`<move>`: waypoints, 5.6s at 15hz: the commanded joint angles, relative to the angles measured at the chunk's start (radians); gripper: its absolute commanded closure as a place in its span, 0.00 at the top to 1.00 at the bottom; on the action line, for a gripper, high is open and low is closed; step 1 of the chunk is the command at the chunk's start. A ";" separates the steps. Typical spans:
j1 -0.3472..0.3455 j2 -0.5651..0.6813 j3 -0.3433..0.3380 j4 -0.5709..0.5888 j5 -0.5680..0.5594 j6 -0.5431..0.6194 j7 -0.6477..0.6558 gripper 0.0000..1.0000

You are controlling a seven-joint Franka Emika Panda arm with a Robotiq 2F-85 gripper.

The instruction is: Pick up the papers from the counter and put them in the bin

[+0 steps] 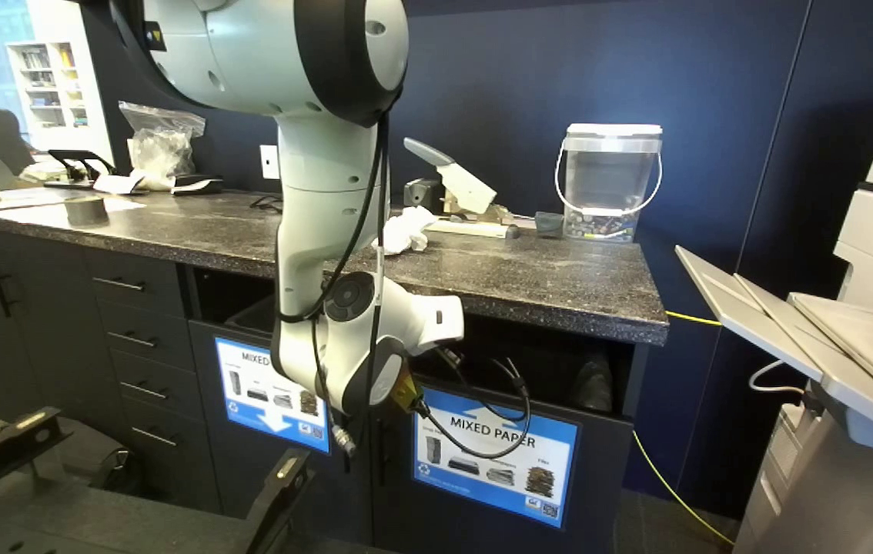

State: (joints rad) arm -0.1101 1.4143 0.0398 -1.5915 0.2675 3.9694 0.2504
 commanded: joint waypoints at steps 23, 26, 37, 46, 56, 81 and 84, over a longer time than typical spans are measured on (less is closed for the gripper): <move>0.022 -0.611 -0.082 -0.677 -0.262 -0.454 -0.257 1.00; 0.024 -0.763 -0.086 -0.732 -0.291 -0.627 -0.291 1.00; 0.011 -1.026 0.020 -0.513 -0.238 -1.108 -0.333 1.00; 0.024 -0.781 0.036 -0.132 -0.198 -1.228 -0.334 1.00; 0.019 -0.523 0.053 0.208 -0.208 -1.361 -0.387 1.00; 0.057 -0.500 -0.039 0.220 -0.334 -1.465 -0.419 0.12; 0.052 -0.559 -0.059 0.120 -0.340 -1.446 -0.413 0.12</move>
State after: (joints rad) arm -0.0592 0.9405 0.0057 -1.3340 -0.0470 2.5002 -0.1664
